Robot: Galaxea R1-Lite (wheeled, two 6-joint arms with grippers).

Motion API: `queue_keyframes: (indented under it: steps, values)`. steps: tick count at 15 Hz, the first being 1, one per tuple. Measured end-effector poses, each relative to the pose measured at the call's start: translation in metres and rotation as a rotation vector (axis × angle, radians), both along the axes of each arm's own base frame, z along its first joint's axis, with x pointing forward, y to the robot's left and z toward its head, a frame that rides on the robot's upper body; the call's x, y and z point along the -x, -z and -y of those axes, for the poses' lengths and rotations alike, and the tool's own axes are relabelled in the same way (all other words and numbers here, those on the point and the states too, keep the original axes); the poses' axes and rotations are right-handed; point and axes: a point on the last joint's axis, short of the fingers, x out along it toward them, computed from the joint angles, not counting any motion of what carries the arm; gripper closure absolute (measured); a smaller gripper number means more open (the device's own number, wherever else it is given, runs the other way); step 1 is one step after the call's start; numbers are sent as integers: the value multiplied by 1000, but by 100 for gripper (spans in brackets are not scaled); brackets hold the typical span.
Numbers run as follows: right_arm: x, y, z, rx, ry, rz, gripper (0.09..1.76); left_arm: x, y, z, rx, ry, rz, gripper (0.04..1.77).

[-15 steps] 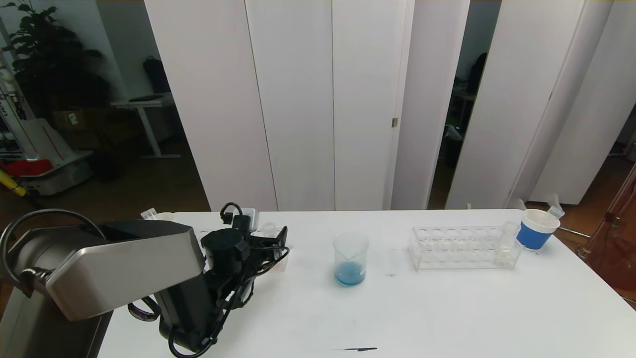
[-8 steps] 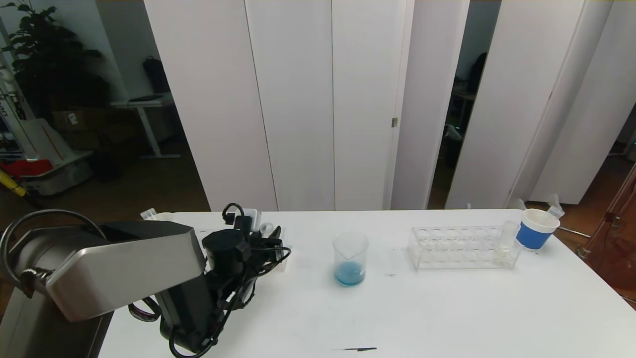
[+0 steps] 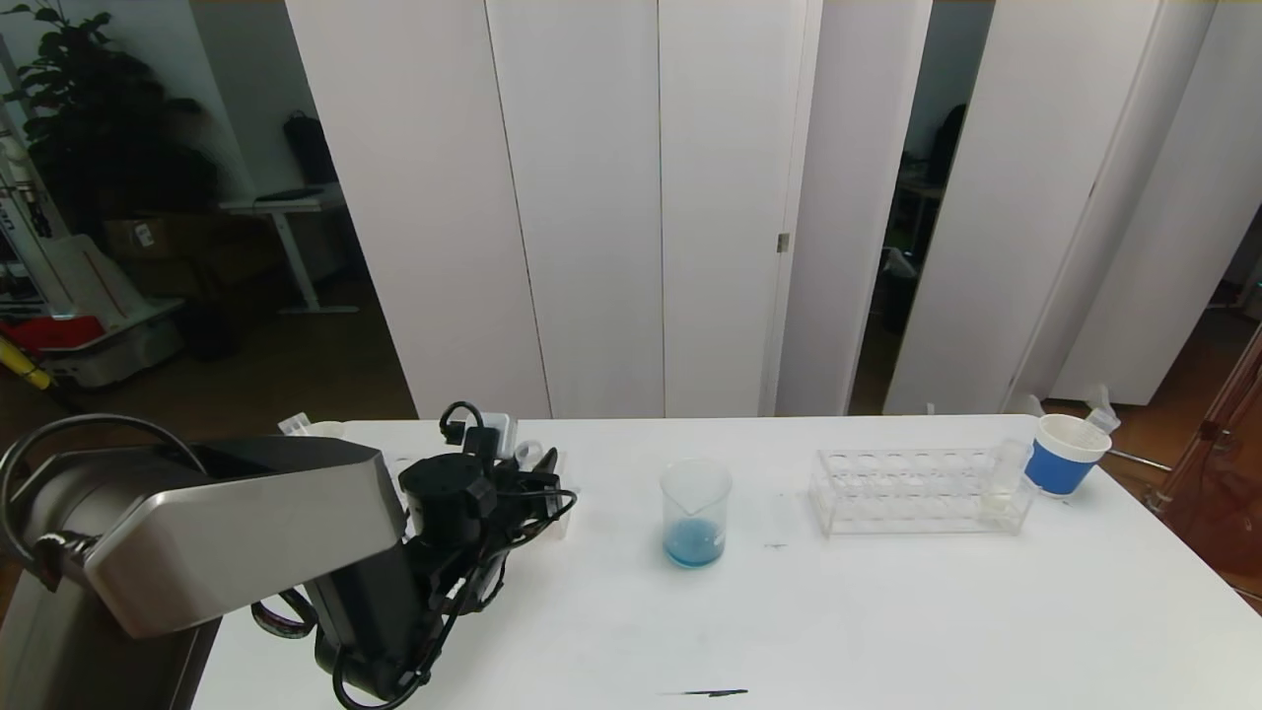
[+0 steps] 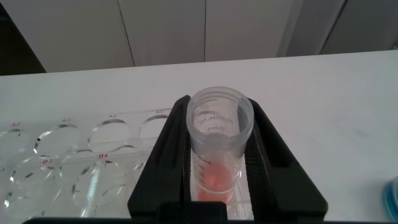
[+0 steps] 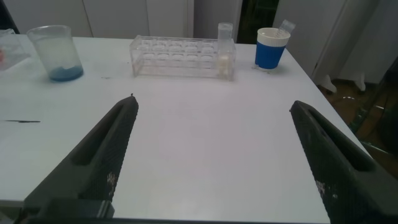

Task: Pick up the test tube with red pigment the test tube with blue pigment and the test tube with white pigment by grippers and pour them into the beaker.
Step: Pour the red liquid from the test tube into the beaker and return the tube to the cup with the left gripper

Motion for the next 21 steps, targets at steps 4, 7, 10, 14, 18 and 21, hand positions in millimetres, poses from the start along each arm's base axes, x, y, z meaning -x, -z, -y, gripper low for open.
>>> queue_keyframes:
  steps: [4,7,10,14,18,21]
  values:
    - [0,0,0,0,0,0,10,0,-8,0,7,1,22,123]
    - [0,0,0,0,0,0,10,-2,-20,-2,5,-3,33,123]
    - [0,0,0,0,-1,0,10,-4,-36,-6,2,-3,23,123]
    - [0,0,0,0,-1,0,10,-3,-62,-9,-3,-1,8,123]
    - [0,0,0,0,0,0,10,-6,-85,-10,-1,-4,13,123]
    - [0,0,0,0,0,0,10,-10,-105,-10,-3,3,5,123]
